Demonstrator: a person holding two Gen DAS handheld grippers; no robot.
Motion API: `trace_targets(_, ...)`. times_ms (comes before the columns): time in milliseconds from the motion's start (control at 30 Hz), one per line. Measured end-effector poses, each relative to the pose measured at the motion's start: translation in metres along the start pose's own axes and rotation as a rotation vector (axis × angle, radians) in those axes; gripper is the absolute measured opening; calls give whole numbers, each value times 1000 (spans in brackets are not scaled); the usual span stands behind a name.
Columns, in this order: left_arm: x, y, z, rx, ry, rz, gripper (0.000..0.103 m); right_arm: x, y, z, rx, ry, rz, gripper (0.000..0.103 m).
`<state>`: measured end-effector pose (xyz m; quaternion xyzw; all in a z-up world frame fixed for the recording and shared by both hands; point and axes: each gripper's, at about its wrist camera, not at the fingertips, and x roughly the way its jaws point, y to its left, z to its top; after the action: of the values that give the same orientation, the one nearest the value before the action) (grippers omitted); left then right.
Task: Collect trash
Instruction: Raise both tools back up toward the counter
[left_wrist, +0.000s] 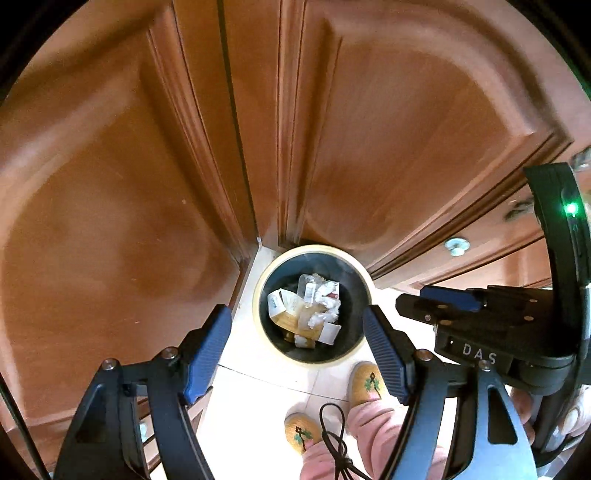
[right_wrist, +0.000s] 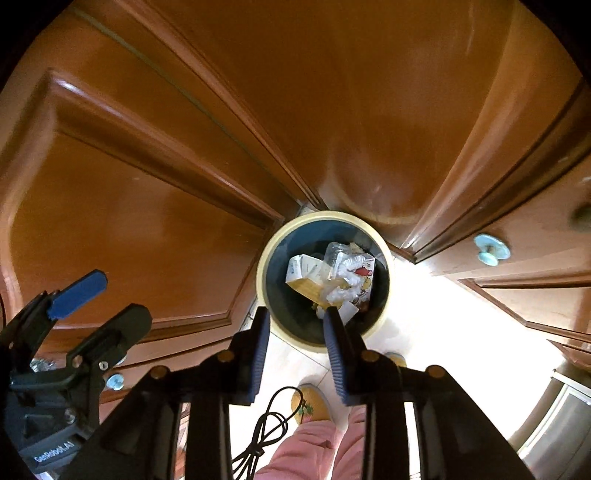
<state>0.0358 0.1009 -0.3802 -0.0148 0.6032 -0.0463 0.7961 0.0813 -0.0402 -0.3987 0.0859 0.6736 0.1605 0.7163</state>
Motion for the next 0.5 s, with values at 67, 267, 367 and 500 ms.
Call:
trace_targets(67,-25,0,4,-7,-20,-15,72,-25,7,-3,-2,-14,3,30)
trace_targets(267,-109,-7,20,-4,-87,-63,73,-112,29,-12,-3,-87,1,30)
trace_targets(367,-157,-16,29,26,-147,-82,75,-157,39,-15,13,-140,20,30)
trace_targets(500,-217,-31,43,74,-240,-85,79,-221,50,-17,39,-232,37,30)
